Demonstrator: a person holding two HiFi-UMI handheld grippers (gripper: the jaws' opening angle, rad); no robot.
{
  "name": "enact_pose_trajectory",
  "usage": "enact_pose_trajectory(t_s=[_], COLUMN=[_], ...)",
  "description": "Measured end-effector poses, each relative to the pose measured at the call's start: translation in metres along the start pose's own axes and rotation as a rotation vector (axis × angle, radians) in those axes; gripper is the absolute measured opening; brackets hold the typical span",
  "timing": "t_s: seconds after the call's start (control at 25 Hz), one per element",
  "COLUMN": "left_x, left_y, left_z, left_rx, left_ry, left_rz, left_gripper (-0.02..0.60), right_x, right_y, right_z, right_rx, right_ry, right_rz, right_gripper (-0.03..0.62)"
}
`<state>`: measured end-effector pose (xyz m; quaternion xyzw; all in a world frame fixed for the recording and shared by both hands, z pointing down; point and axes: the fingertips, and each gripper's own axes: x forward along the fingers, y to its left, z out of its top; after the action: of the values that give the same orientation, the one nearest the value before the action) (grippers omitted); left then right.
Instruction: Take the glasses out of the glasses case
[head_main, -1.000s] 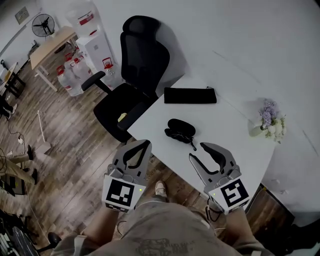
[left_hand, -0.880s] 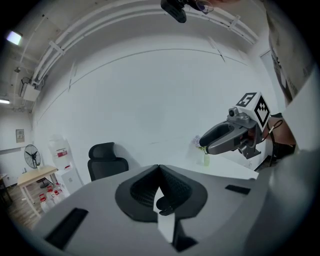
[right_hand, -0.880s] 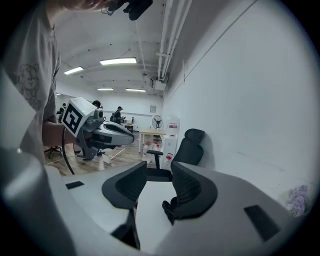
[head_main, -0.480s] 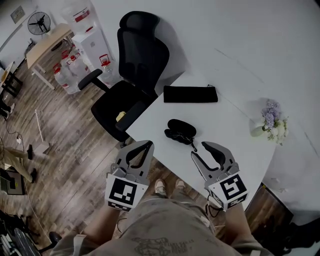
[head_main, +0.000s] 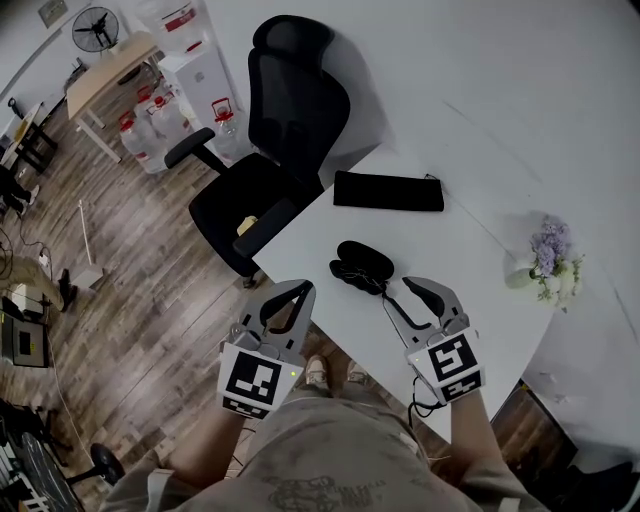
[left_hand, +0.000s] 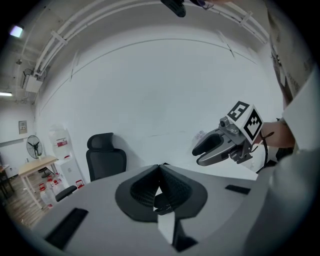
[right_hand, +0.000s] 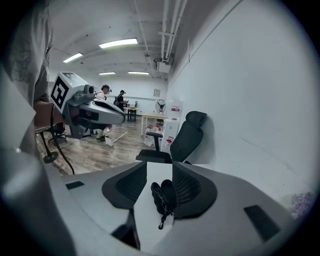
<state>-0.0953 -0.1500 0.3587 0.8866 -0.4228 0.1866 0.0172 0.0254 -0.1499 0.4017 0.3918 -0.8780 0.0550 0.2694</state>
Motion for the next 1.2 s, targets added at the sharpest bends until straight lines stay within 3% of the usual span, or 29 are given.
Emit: enact_pose_trajectory(t_s=[0.24, 0.64, 0.88, 1.0, 1.2], left_x=[0.022, 0.073, 0.095, 0.103, 0.113], left_y=[0.011, 0.023, 0.035, 0.04, 0.042], left_z=[-0.008, -0.046, -0.086, -0.102, -0.108], left_rx=[0.002, -0.015, 0.019, -0.007, -0.078], left_ry=[0.029, 0.132, 0.235, 0.266, 0.248], left_rz=[0.021, -0.004, -0.002, -0.01, -0.025], left_gripper=[0.015, 0.015, 0.015, 0.015, 0.015], right_x=[0.036, 0.12, 0.162, 0.179, 0.198], right_y=[-0.019, -0.029, -0.025, -0.023, -0.019], right_z=[-0.015, -0.077, -0.114, -0.139, -0.179], right_rx=[0.058, 0.034, 0.041, 0.013, -0.035], right_ry=[0.03, 0.226, 0.325, 0.397, 0.526], right_rz=[0.079, 0.152, 0.232, 0.264, 0.328], right_gripper=[0.174, 0.169, 0.169, 0.169, 0.17])
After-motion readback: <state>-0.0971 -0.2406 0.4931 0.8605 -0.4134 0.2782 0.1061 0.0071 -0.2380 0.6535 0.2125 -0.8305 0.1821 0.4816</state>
